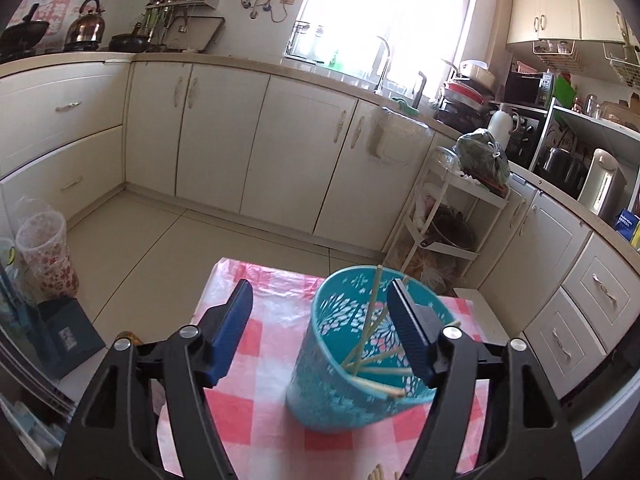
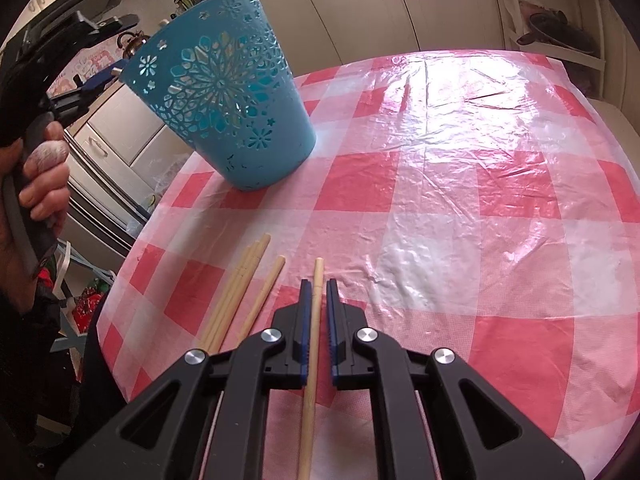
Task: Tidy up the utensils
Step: 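Carry the held chopstick with the right gripper into the teal bin and release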
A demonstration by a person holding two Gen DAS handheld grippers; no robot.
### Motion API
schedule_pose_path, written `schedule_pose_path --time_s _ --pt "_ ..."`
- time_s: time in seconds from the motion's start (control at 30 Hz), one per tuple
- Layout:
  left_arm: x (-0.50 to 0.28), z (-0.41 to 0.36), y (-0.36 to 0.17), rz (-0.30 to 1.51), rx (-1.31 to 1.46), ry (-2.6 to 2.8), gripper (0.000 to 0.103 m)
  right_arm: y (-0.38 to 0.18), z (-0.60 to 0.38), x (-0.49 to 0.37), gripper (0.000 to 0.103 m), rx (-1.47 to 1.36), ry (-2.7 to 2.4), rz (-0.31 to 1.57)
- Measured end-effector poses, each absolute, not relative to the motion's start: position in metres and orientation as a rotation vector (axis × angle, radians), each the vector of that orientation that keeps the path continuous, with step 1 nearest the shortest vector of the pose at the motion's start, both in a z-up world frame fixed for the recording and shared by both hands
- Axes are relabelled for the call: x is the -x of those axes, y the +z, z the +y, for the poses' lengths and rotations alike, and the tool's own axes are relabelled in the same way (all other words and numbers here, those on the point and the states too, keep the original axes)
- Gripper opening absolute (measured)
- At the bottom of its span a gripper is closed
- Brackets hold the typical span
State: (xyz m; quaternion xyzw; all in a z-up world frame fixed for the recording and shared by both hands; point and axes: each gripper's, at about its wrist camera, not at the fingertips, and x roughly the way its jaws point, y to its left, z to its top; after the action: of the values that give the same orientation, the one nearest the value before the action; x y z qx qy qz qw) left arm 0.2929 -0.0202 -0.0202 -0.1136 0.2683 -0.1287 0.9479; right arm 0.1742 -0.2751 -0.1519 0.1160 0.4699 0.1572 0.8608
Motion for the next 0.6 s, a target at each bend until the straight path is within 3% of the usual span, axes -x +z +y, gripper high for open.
schedule_pose_path --time_s 0.07,0.3,0.47,0.6 --pt "-0.277 -0.005 -0.028 0.562 0.228 -0.24 0.076 -0.149 -0.267 -0.173 0.008 -0.175 0.318 1.002" --pt "-0.239 0.039 -0.069 0.686 0.328 -0.211 0.077 -0.145 -0.231 -0.167 0.008 0.155 0.267 1.016" --pt "-0.219 0.039 -0.084 0.725 0.332 -0.226 0.078 -0.134 -0.248 -0.164 0.006 -0.042 0.288 0.992" --pt "-0.206 0.037 -0.097 0.765 0.3 -0.222 0.082 -0.09 -0.268 -0.157 0.006 -0.262 0.383 0.84"
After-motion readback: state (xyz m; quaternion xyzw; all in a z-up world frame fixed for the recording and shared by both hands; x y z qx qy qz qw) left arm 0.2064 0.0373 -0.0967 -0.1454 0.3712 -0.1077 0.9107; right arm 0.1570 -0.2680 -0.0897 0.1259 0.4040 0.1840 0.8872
